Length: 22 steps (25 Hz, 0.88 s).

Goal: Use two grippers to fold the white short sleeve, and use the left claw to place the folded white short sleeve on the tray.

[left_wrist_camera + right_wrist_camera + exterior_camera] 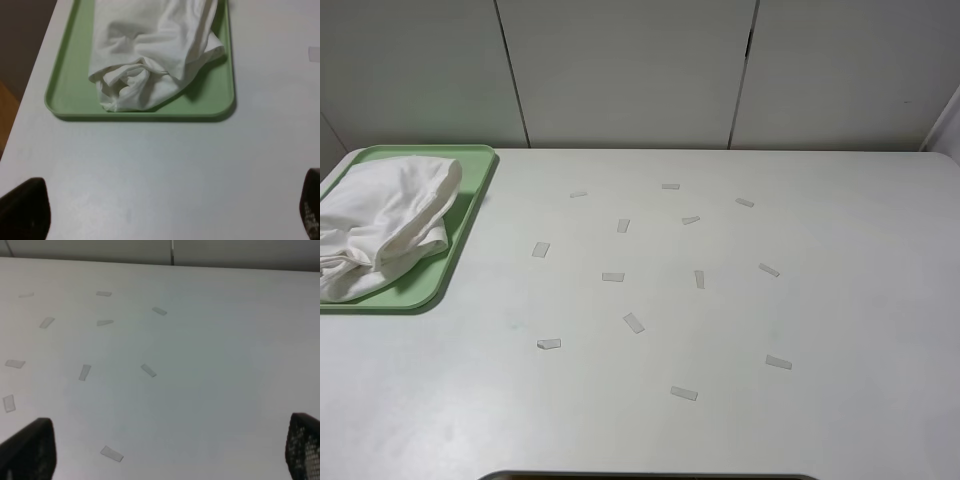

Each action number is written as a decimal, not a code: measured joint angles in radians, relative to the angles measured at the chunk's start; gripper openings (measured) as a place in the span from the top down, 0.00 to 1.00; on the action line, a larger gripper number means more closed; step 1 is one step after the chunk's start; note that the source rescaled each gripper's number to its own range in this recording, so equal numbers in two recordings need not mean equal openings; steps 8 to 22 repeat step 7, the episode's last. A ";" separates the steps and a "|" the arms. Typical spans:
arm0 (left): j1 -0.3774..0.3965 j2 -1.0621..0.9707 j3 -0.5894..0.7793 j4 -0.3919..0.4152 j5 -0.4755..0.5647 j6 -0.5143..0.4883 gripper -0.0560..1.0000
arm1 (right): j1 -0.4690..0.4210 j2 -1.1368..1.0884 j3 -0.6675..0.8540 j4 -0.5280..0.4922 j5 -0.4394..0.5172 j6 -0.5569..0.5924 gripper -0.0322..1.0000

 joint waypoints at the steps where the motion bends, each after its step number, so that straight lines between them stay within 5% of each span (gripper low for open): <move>1: 0.000 0.000 0.000 0.000 0.000 0.000 0.00 | 0.000 0.000 0.000 0.000 0.000 0.000 0.00; 22: 0.000 0.000 0.000 0.000 0.000 0.000 0.00 | 0.000 0.000 0.000 0.000 0.000 0.000 0.00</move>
